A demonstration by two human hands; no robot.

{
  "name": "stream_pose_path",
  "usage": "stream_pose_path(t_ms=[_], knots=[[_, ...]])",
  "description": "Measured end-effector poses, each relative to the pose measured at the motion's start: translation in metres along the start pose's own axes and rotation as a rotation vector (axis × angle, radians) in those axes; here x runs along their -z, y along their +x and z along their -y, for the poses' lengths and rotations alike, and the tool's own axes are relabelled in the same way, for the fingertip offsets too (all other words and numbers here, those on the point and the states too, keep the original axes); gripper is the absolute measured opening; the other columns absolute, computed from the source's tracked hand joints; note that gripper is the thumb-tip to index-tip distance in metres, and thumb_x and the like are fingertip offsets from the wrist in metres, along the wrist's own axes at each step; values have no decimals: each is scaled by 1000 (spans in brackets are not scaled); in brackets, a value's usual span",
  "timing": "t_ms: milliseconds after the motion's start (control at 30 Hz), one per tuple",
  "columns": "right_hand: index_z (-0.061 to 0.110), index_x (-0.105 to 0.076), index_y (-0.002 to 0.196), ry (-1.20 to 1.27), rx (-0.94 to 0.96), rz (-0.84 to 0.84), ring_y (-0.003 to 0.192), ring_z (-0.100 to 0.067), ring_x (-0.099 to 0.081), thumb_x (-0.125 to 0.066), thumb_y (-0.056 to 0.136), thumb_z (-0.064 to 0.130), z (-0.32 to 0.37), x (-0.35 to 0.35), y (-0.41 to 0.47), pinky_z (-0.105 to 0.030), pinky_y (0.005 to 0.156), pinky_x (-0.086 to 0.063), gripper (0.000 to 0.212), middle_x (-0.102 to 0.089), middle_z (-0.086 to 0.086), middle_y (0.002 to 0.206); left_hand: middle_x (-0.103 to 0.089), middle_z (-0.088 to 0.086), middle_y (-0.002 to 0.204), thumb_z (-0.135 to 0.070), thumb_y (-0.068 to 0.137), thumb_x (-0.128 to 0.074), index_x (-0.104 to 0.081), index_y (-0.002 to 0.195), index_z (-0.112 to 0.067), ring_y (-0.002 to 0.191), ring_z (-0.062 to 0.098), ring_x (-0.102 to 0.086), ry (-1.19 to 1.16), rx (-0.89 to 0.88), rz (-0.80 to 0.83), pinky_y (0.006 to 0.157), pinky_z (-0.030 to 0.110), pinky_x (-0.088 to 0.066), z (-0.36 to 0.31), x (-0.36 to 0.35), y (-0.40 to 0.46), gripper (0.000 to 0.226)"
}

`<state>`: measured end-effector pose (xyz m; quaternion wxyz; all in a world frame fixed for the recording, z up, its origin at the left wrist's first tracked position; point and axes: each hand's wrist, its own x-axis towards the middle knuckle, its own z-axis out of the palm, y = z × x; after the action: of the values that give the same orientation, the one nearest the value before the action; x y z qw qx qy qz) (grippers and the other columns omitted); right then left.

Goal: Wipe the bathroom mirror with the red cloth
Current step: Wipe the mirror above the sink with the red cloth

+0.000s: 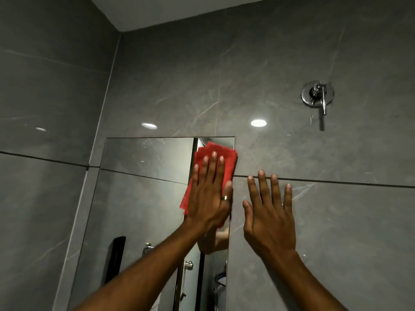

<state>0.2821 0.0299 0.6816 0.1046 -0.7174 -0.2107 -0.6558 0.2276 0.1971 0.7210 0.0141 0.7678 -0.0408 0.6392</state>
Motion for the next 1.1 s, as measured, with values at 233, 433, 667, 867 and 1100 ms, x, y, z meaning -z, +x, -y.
stream_pose_path(t_ms=[233,433,667,867,1100], knots=[[23,-19,166,8,84,1,163,-27,-2,-27,106,43,-5,11,47,-55,131,-6,63,-8,-5,175,8,6,175,-40,107,-18,7,162,-18,162,23,12,1,110,-43,131,51,4,-18,6,65,65],[23,-9,167,-12,32,-27,163,-27,4,-25,108,44,-3,6,55,-52,131,1,65,1,-5,176,7,5,175,-37,108,-17,-1,165,-14,162,22,11,-69,142,-56,131,45,10,-34,-8,-18,64],[21,-6,167,-9,14,-18,163,-27,4,-23,107,43,-1,7,45,-52,131,0,66,3,-7,176,12,1,174,-45,107,-21,-1,165,-17,161,15,15,-17,26,47,131,41,9,-19,-4,-33,68],[22,-7,167,-21,17,-39,163,-26,5,-24,107,43,-1,3,45,-52,131,-1,66,0,-7,176,7,8,175,-49,104,-24,-4,166,-14,162,24,9,54,-46,28,132,49,3,-10,9,44,73],[22,-9,167,-31,15,-59,163,-27,4,-26,107,42,-2,-1,45,-54,131,-4,65,0,-7,176,8,7,175,-53,105,-23,-1,166,-19,162,24,11,73,24,-17,131,53,0,-8,6,65,73]])
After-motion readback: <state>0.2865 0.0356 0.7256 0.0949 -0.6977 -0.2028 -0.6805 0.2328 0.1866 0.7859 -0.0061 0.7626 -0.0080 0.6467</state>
